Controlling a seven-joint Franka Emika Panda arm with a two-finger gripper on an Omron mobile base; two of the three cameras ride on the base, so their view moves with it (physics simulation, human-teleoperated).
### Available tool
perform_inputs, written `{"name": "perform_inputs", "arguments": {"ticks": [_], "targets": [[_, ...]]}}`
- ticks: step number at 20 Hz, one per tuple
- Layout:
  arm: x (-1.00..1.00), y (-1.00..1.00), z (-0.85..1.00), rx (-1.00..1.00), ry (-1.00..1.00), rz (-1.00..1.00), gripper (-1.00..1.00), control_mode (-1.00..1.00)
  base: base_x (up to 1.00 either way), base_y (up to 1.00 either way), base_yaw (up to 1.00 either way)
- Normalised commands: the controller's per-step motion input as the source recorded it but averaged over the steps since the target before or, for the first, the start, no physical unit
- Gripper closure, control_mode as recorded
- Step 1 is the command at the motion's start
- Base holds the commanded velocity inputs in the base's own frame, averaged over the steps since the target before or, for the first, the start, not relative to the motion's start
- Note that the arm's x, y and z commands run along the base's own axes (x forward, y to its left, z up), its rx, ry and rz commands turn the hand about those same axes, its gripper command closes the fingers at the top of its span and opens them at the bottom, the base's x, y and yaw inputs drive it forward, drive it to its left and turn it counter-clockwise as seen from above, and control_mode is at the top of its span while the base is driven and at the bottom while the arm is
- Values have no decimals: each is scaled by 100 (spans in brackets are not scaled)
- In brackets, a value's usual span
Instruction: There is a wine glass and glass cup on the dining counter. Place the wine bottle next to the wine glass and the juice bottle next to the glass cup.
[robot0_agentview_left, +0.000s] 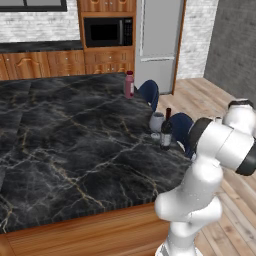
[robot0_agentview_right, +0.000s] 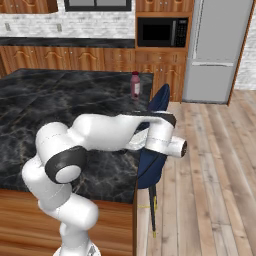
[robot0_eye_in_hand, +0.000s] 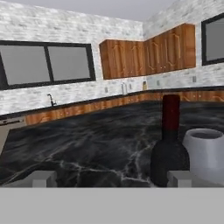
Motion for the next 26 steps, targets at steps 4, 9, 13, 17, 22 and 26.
{"name": "perform_inputs", "arguments": {"ticks": [4,9,13,17,22,26], "targets": [[-34,0,27,-7,34,-30,-100,-100,0,0,0],[-39,0,29,-10,32,-23,-100,-100,0,0,0],[-51,3,19,-15,21,-20,-100,-100,0,0,0],[-58,13,12,-16,11,-21,-100,-100,0,0,0],[-53,21,15,-21,13,-19,-100,-100,0,0,0],[-60,29,2,-30,1,-18,-100,-100,0,0,0]]}}
